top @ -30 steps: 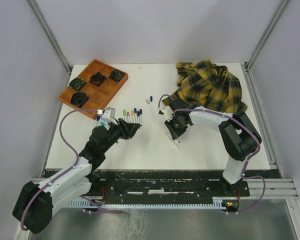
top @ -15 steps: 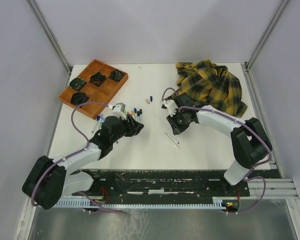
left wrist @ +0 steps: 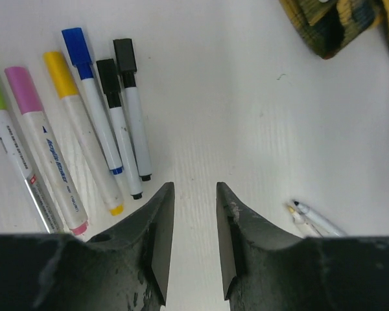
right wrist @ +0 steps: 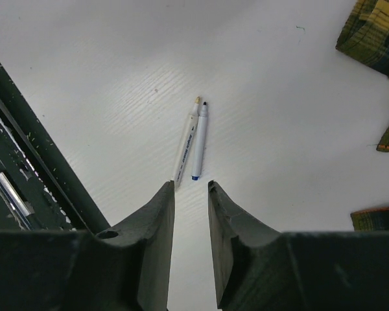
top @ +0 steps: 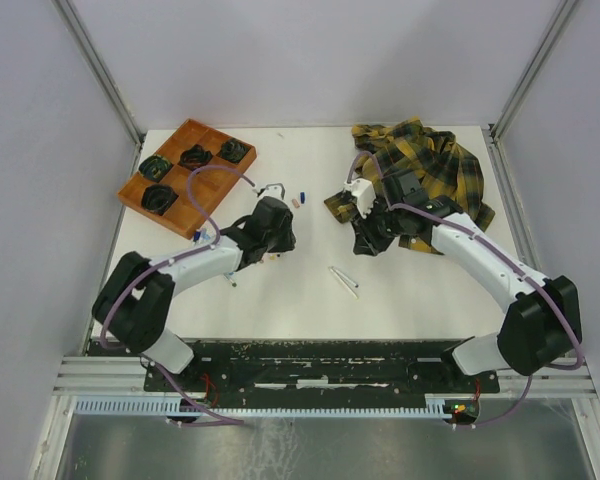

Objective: Open the pen caps
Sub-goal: Pick up the pen from the center of the board.

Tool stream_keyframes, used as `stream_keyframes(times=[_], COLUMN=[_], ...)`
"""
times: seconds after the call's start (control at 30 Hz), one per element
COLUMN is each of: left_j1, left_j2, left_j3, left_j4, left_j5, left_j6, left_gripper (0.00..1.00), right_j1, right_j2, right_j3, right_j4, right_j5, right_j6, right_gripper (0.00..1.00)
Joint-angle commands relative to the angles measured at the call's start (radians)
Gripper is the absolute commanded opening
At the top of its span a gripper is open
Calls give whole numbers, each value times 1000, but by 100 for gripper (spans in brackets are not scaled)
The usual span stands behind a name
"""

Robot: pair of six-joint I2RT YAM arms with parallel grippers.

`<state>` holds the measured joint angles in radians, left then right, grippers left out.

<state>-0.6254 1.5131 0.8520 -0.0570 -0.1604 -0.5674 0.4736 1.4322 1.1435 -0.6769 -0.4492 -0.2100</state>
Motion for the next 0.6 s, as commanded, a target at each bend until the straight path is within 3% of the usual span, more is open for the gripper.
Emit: stream_keyframes(times=[0.0,0.27,0.57], left_j1=[-40,-48,-48], left_j2=[106,274,401], left_j3=[172,385,509], left_j4=[-201,-346,-403], left_j5=[-200,-280,-315], left_j6=[87,152,196], left_gripper=[38,28,27], right_j1=[-17,-24,-29], right_j2=[-49,-52,-48], right_j3=[33,35,32], right_j4=[-7,-8,-6], right_j5=[-57,-68,-74], right_j6=[-28,-29,-31], right_gripper=[35,35,35])
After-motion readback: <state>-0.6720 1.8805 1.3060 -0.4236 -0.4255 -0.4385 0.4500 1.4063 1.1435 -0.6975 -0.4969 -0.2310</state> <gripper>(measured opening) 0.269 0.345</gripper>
